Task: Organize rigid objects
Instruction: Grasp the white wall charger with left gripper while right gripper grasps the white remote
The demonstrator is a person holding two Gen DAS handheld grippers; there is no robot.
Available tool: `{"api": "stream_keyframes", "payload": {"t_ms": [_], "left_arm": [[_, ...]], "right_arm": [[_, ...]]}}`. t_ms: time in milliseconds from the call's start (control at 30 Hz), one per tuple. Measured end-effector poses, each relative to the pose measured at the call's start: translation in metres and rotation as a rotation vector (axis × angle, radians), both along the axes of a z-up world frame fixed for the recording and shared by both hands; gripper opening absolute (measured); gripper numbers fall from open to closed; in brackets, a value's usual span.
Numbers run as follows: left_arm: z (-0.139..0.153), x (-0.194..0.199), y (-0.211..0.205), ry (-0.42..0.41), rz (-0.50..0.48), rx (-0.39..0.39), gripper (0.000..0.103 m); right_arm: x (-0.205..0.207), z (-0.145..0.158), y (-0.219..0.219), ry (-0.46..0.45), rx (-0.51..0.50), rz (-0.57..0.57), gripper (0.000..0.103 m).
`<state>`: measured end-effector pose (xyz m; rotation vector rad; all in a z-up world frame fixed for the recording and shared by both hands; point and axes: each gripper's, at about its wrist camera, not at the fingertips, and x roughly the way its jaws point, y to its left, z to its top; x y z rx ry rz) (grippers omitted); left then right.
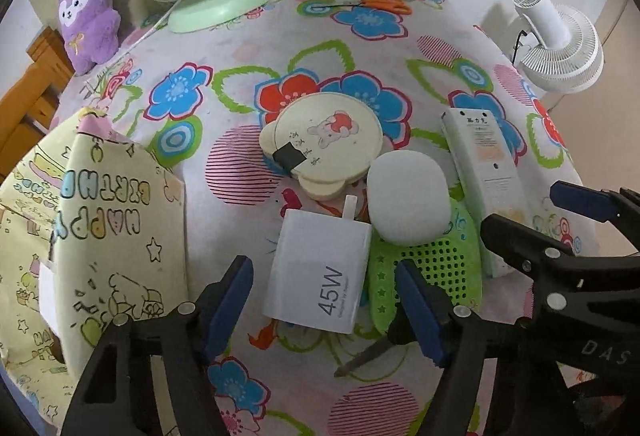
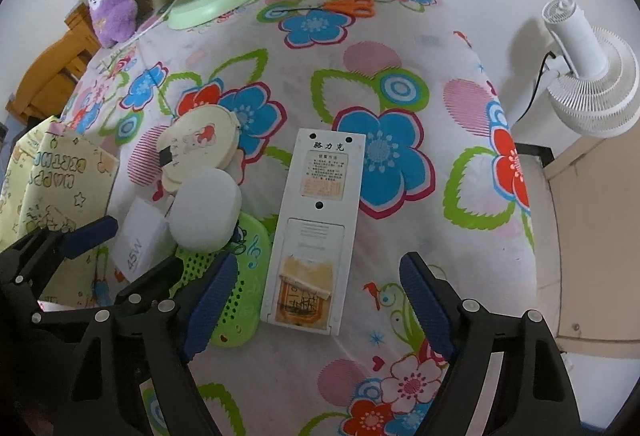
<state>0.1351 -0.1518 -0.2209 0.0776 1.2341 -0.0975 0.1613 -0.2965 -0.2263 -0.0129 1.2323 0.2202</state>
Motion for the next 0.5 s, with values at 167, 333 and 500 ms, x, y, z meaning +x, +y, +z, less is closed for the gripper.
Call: {"api": "stream_keyframes", "payload": {"t_ms": [167,333,500], "left_arm": [[-0.005,0.003,0.004,0.013,-0.001,-0.014,0.071],[-0.003,0.006,0.007,0.017,0.019,-0.029,0.054],[-0.003,0.008,0.01,0.035,0.027,-0.053,0.052]], "right_arm": [[0.005,-0.007,0.003,0.017,-0.007,-0.008,0.084],[0.012,-0.014,0.001,0.039,0.001,-0.055,0.073],[0.019,-0.018,0.0,0.058,0.022,-0.093,0.058]]}}
